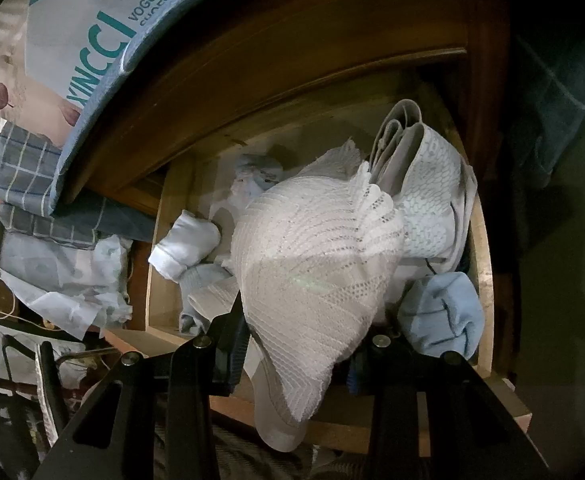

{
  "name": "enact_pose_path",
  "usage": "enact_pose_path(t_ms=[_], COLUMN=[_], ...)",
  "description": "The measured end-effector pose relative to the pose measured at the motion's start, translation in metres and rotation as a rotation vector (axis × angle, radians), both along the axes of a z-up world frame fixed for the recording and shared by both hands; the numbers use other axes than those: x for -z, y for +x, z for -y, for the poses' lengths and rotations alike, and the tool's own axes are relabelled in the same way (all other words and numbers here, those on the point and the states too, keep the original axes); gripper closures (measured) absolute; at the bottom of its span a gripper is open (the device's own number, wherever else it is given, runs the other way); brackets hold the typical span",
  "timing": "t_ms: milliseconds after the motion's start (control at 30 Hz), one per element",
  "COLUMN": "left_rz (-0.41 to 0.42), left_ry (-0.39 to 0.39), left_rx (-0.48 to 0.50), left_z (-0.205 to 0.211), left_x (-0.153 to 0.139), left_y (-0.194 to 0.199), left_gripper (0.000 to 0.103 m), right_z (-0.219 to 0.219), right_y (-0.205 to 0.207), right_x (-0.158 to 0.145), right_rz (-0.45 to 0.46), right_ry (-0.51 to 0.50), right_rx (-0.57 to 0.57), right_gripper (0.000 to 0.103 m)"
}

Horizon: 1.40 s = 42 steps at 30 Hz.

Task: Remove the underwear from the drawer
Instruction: 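Lift the white cloth with the left gripper up to the white XINCCI box, then lower the white cloth into the box and open the left gripper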

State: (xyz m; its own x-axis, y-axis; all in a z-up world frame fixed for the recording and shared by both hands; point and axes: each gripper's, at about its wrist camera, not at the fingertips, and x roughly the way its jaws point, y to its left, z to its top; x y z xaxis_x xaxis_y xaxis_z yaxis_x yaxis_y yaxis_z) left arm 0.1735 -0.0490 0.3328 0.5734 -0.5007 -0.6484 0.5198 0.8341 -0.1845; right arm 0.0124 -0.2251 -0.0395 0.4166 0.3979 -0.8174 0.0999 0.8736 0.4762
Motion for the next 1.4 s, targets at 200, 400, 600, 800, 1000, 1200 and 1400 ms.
enact_pose_path(t_ms=[200,400,600,800,1000,1200,1400], left_rz=[-0.028,-0.076,-0.130,-0.175,-0.182,-0.211,-0.209], left_ry=[0.100,0.153,0.175,0.186,0.196,0.186,0.217], left_rx=[-0.065,-0.123,-0.178,-0.260,-0.298,-0.364,-0.384], left_z=[0.004,-0.003,-0.011,-0.020,-0.018,-0.017,-0.012], left_x=[0.067,0.114,0.142,0.155,0.153,0.151,0.149], left_y=[0.029,0.043,0.047,0.039,0.025,0.015,0.009], left_gripper=[0.099,0.099,0.099,0.099,0.099,0.099,0.096], right_z=[-0.001,-0.002,-0.004,-0.006,-0.007,-0.007,-0.007], right_y=[0.000,0.001,0.002,0.001,0.000,0.000,0.000], right_x=[0.001,0.001,0.002,0.002,0.001,0.000,0.000], right_rz=[0.000,0.000,-0.003,0.001,0.000,-0.001,0.000], right_ry=[0.011,0.011,0.009,0.003,-0.003,-0.010,-0.011], right_rx=[-0.003,-0.007,-0.010,-0.010,-0.010,-0.010,-0.010], right_gripper=[0.068,0.068,0.068,0.068,0.068,0.068,0.068])
